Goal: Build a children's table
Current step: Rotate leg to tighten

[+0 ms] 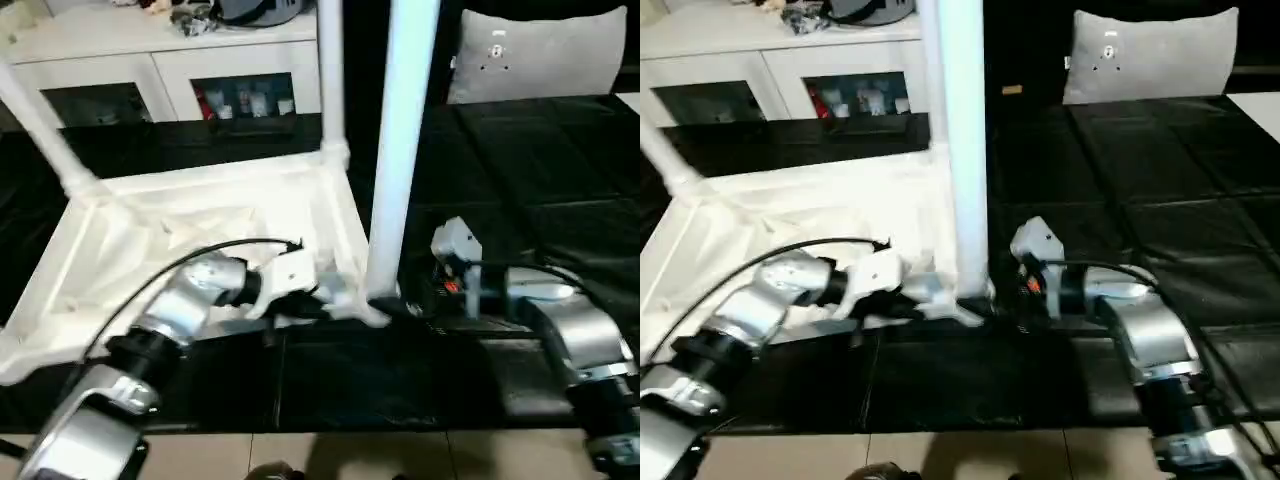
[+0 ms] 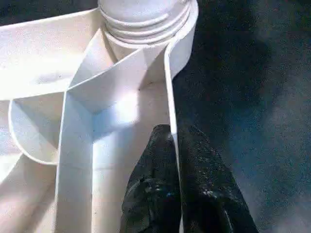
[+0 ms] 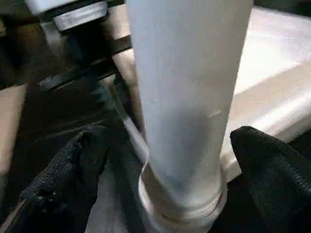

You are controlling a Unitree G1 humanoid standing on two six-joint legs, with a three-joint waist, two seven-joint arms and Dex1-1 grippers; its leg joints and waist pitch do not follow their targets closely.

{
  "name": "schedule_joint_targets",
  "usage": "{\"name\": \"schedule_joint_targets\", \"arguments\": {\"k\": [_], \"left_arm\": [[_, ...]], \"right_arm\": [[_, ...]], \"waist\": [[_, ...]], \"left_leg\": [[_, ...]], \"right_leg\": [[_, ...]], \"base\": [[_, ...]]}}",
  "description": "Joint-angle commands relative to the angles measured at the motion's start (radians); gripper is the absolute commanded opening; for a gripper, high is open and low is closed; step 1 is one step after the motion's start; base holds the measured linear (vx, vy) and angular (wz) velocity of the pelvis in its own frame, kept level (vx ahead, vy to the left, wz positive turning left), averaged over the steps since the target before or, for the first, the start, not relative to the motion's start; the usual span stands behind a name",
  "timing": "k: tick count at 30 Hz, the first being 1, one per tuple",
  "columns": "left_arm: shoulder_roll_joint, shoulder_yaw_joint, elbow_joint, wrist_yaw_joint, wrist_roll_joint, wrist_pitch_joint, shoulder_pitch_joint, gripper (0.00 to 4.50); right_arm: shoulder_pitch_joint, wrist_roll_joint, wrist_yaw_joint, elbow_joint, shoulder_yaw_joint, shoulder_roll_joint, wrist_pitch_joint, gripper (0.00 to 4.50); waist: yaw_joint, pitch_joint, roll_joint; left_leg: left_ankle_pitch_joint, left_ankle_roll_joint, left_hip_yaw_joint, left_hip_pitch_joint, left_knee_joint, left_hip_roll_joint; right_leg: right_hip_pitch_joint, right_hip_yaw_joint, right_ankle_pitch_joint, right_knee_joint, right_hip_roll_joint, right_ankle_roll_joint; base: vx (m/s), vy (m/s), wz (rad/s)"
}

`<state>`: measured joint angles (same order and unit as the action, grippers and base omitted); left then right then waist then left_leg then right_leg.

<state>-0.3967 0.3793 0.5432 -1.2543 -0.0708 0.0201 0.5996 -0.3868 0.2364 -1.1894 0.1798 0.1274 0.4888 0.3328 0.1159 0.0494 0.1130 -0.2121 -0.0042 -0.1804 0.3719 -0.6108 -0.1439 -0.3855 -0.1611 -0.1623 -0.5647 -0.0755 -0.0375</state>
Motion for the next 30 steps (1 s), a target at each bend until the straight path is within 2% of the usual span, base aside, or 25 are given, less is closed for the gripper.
{"name": "schedule_joint_targets", "arguments": {"k": [1,2,6,7,11,15,24,25,30], "left_arm": [[-0.024,0.025,-0.050,-0.076,0.020,0.055,0.014,0.00],[-0.031,0.030,-0.056,-0.091,0.023,0.057,0.011,0.00],[-0.050,0.040,-0.069,-0.132,0.026,0.077,0.000,0.00],[-0.055,0.043,-0.069,-0.149,0.028,0.090,-0.003,0.00],[-0.056,0.045,-0.069,-0.166,0.035,0.100,-0.006,0.00],[-0.056,0.054,-0.075,-0.172,0.035,0.103,-0.010,0.00],[-0.056,0.054,-0.066,-0.174,0.034,0.110,-0.008,0.00],[-0.055,0.053,-0.067,-0.174,0.037,0.107,-0.009,0.00],[-0.039,0.041,-0.073,-0.150,0.047,0.080,-0.013,0.00]], "right_arm": [[-0.017,0.028,-0.067,-0.003,0.025,0.012,-0.010,4.21],[-0.017,0.032,-0.083,-0.001,0.031,0.017,-0.010,4.10],[-0.015,0.040,-0.131,-0.002,0.046,0.025,-0.005,3.84],[-0.016,0.044,-0.149,0.001,0.051,0.027,-0.008,3.74],[-0.022,0.054,-0.172,0.009,0.062,0.027,0.001,3.34],[-0.027,0.057,-0.195,0.015,0.080,0.029,0.014,2.99],[-0.030,0.059,-0.214,0.018,0.092,0.028,0.021,2.39],[-0.024,0.067,-0.210,0.008,0.094,0.023,0.029,2.19],[-0.001,0.088,-0.176,-0.025,0.086,-0.004,0.063,2.00]], "waist": [[0.000,-0.075,-0.021],[0.004,-0.075,-0.015],[0.011,-0.076,-0.017],[0.013,-0.076,-0.021],[0.025,-0.075,-0.021],[0.025,-0.075,-0.022],[0.026,-0.077,-0.025],[0.026,-0.077,-0.026],[0.026,-0.077,-0.021]], "left_leg": [[-0.156,0.096,0.050,-0.014,0.069,-0.115],[-0.152,0.094,0.051,-0.013,0.069,-0.116],[-0.151,0.088,0.052,-0.013,0.070,-0.120],[-0.148,0.088,0.050,-0.013,0.069,-0.117],[-0.138,0.086,0.048,-0.015,0.068,-0.116],[-0.145,0.078,0.050,-0.015,0.069,-0.118],[-0.127,0.086,0.048,-0.014,0.066,-0.115],[-0.126,0.086,0.048,-0.014,0.066,-0.115],[-0.129,0.082,0.050,-0.014,0.066,-0.115]], "right_leg": [[0.049,0.085,-0.266,0.063,-0.119,-0.105],[0.049,0.086,-0.269,0.059,-0.120,-0.110],[0.049,0.088,-0.261,0.057,-0.122,-0.116],[0.049,0.088,-0.262,0.056,-0.123,-0.118],[0.047,0.088,-0.294,0.061,-0.121,-0.104],[0.047,0.087,-0.299,0.061,-0.122,-0.103],[0.047,0.086,-0.299,0.061,-0.121,-0.096],[0.048,0.086,-0.302,0.061,-0.121,-0.095],[0.048,0.085,-0.306,0.062,-0.121,-0.091]], "base": [[0.000,0.000,0.00],[0.000,0.000,0.00],[0.000,0.000,0.00],[0.000,0.000,0.00],[0.000,0.000,0.00],[0.000,0.000,0.00],[0.000,0.000,0.00],[0.000,0.000,0.00],[0.000,0.000,0.00]]}}
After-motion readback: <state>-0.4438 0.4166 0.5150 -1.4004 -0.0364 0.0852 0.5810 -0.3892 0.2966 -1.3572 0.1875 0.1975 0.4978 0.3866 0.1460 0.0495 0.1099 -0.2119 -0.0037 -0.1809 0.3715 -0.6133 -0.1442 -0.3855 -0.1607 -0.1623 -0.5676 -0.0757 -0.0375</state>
